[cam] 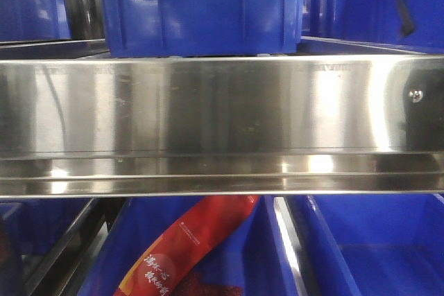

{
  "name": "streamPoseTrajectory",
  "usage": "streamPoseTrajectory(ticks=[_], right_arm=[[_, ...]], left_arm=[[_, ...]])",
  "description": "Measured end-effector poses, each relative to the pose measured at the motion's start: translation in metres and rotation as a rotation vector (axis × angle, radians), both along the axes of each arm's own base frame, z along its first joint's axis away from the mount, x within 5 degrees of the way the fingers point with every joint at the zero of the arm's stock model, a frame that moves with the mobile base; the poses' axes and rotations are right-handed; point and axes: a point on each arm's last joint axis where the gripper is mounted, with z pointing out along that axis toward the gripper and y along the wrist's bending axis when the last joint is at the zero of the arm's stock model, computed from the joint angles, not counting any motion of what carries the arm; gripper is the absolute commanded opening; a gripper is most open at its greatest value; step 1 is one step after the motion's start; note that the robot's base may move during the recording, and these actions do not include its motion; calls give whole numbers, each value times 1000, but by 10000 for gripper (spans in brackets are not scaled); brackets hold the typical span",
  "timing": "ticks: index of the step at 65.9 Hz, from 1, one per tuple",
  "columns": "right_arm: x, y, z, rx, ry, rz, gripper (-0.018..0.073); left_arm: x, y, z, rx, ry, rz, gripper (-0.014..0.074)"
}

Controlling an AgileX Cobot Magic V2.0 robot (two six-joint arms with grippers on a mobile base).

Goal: Fetch blue bin and place on conveyor start

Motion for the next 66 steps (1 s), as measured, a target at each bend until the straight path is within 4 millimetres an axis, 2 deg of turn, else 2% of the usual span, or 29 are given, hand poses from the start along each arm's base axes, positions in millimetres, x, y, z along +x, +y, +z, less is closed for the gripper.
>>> streamPoseTrajectory(ticks=[10,18,66], right_arm=[[-22,-5,22,24,-62,0,-153],[-31,-7,29,31,-85,1,-153],[-27,-7,33,49,-138,-5,-153]], left_arm=[[-20,2,21,-47,-69,-10,-111],[-27,3,28,-67,-91,-15,-111],[-27,3,30,-68,-113,-13,-111]])
